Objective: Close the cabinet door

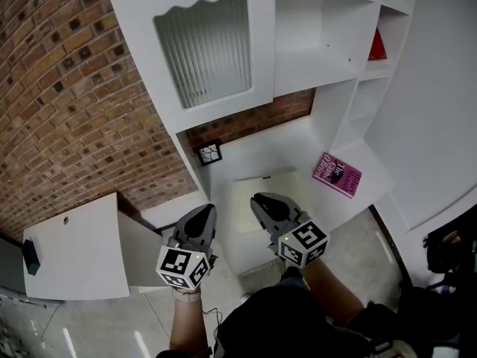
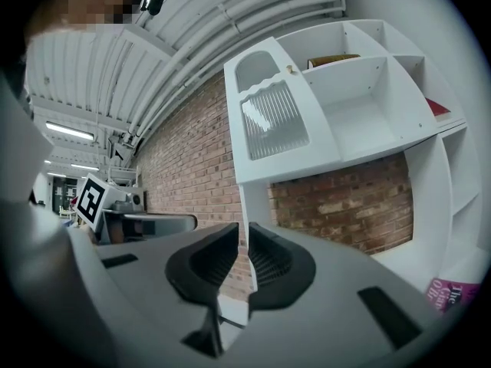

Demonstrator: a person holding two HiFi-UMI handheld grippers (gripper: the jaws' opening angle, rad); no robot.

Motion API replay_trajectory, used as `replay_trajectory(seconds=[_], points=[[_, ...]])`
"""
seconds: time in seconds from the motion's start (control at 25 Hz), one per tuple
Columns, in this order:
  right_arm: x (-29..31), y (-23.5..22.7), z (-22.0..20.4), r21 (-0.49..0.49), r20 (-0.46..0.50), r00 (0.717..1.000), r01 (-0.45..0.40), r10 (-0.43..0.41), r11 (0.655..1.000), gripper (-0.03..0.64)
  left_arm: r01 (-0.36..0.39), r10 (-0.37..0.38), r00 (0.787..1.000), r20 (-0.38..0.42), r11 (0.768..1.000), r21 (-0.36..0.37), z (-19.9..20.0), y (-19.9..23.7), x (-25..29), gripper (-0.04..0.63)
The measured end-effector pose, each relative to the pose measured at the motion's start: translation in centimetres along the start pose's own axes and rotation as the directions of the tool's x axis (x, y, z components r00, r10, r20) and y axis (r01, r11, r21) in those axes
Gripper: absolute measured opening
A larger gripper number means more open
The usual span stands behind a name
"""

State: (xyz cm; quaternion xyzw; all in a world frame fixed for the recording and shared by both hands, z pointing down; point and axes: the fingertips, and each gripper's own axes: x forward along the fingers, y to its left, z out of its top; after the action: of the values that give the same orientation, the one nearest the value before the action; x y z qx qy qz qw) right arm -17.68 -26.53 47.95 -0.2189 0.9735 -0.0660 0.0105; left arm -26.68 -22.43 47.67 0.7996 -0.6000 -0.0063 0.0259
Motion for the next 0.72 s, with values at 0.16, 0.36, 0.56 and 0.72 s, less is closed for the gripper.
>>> replay_trajectory(seconds=[0.16,0.36,0.56,0.72], points=[[-0.1,0.8,-0.2,-0.017,-0.008,1.000,-0.001,0.001,1.000,0.049,-0.022,0.022,1.000,0.022,1.000,-0.001,0.1,0.3,-1.1,0.011],[-0.3,1.8,-0.2,-0.048,-0.017,1.000,-0.011,0.010,0.999,0.048,-0.024,0.024,0.999,0.024,1.000,0.001,-0.2,0.0,-1.7,0.009],[-0.4,2.1,-0.3,-0.057,-0.026,1.000,-0.010,0.008,0.998,0.048,-0.022,0.022,0.999,0.024,1.000,-0.008,-0.5,-0.1,-2.0,0.011],[-0.4,2.2,-0.4,-0.056,-0.028,1.000,-0.004,0.003,0.998,0.048,-0.017,0.018,1.000,0.025,1.000,-0.012,-0.6,-0.1,-2.2,0.009]])
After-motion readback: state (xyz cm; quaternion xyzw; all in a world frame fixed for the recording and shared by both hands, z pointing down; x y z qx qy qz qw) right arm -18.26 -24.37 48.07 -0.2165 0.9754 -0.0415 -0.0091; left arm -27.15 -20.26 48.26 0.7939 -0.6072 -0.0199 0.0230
